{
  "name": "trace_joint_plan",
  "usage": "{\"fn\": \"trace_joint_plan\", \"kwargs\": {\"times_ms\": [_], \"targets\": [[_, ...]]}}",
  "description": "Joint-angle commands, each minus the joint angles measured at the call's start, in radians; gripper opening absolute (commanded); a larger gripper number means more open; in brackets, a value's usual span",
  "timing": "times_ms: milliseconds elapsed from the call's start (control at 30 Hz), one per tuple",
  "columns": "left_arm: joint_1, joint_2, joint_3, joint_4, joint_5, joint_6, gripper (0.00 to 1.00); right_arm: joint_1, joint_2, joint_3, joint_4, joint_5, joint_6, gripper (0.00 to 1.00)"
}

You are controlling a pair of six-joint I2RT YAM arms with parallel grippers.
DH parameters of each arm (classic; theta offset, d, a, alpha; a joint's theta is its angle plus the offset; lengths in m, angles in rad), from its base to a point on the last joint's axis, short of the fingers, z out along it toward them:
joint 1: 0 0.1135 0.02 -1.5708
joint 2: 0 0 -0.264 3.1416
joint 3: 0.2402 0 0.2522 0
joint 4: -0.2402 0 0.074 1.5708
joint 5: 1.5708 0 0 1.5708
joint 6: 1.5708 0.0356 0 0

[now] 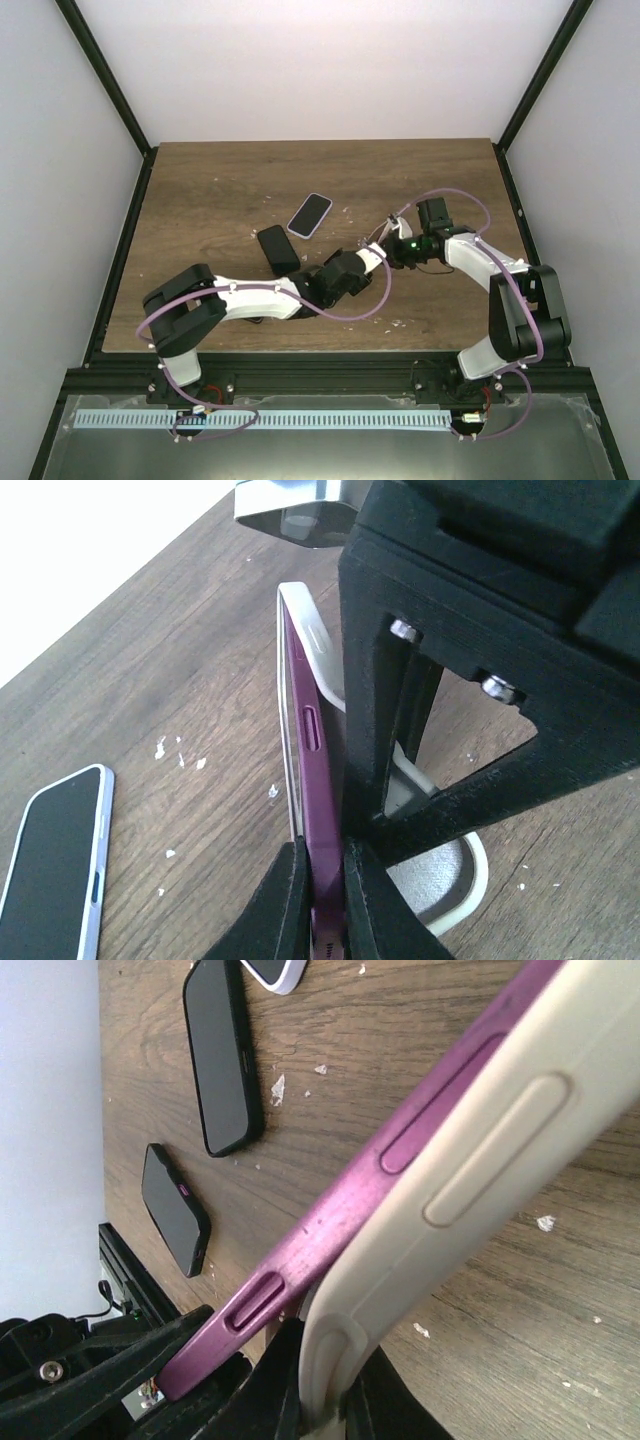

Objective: Take the phone out of the phone case
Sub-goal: Remove the phone case from the phone.

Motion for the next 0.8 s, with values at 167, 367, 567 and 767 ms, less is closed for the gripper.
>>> {"fn": "trace_joint_plan", "kwargs": {"times_ms": [167,367,567,767], "targets": [[0.075,-0.12,-0.03,-0.018,0.037,-0.096,0.0,-0.026,-0.018,-0.002,0.034,0.252,-0.119,0.01],[0.114,-0.163,-0.056,-0.012,0.088,-0.157,0.0,-0.026,-0.021,-0.005,0.041,0.261,-0.139,0.01],[0.127,-0.186,-0.064,-0.016,0.106,-0.162,0.0,-0.026,-0.018,0.003,0.036,0.315,-0.149,0.01],[0.127,-0.227,-0.079,-0.04,0.111,-0.157,0.0,-0.047,-0.003,0.066,0.006,0.435,-0.217,0.01]]}}
